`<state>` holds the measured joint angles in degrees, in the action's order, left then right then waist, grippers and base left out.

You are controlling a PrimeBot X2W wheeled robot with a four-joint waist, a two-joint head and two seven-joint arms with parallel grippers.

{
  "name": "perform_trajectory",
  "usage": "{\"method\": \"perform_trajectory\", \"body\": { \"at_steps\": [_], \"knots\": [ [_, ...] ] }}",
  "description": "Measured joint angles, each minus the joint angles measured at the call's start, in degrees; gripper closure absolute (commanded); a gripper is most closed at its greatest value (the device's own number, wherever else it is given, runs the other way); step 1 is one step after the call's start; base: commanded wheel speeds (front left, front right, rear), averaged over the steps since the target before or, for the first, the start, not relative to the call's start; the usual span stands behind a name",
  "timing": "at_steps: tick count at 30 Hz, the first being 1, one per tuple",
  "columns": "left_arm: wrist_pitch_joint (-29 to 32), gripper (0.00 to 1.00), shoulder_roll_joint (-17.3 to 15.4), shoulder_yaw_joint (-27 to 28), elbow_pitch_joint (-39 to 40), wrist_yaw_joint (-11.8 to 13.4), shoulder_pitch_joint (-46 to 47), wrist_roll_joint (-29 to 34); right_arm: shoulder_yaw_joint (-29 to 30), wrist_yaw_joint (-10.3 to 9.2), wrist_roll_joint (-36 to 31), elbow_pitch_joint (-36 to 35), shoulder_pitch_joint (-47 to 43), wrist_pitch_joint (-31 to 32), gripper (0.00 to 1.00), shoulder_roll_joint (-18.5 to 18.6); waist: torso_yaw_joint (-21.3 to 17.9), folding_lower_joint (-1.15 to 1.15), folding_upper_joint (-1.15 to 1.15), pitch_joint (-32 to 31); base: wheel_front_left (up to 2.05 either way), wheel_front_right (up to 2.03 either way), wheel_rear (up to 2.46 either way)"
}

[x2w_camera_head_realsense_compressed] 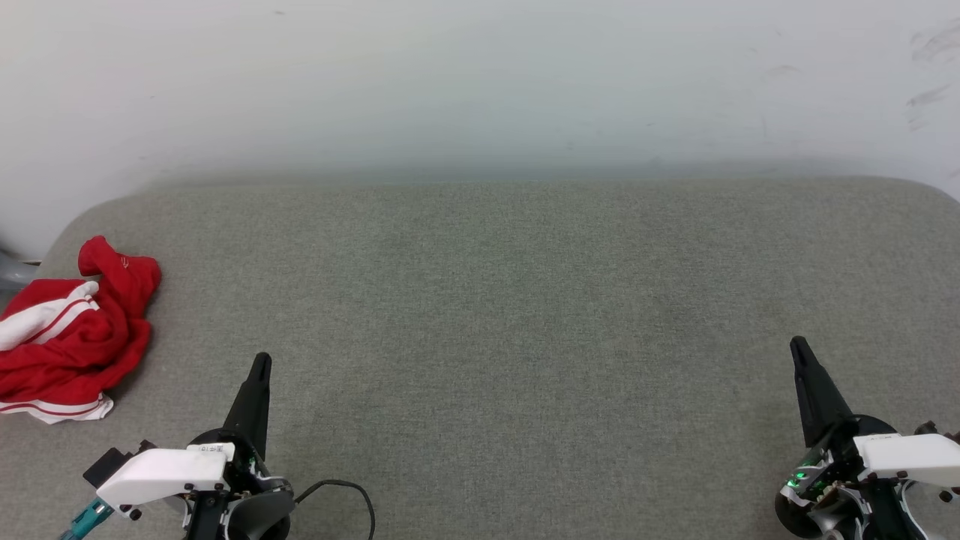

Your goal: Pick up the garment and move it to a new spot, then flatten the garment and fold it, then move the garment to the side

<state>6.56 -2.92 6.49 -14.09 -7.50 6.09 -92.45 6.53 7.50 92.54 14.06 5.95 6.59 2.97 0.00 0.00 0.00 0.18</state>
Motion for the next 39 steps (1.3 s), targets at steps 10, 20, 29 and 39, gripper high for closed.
{"method": "perform_trajectory", "body": {
  "at_steps": [10, 20, 29, 39],
  "knots": [
    [0.00, 1.00, 0.00, 0.00, 0.00, 0.00, 0.00, 0.00, 0.00, 0.00, 0.00, 0.00, 0.00, 0.00, 1.00, 0.00, 0.00, 0.00, 0.00, 0.00, 0.00, 0.00, 0.00],
    [0.00, 1.00, 0.00, 0.00, 0.00, 0.00, 0.00, 0.00, 0.00, 0.00, 0.00, 0.00, 0.00, 0.01, 1.00, 0.00, 0.00, 0.00, 0.00, 0.00, 0.00, 0.00, 0.00],
    [0.00, 1.00, 0.00, 0.00, 0.00, 0.00, 0.00, 0.00, 0.00, 0.00, 0.00, 0.00, 0.00, 0.00, 1.00, 0.00, 0.00, 0.00, 0.00, 0.00, 0.00, 0.00, 0.00],
    [-1.20, 0.00, 0.29, -0.56, -2.25, 0.02, -2.54, 0.58, -0.05, -0.01, -1.18, 2.40, -2.77, -1.11, 0.00, -0.05, -0.01, 0.00, 0.00, 0.03, 0.00, 0.00, 0.00]
  ]
}}
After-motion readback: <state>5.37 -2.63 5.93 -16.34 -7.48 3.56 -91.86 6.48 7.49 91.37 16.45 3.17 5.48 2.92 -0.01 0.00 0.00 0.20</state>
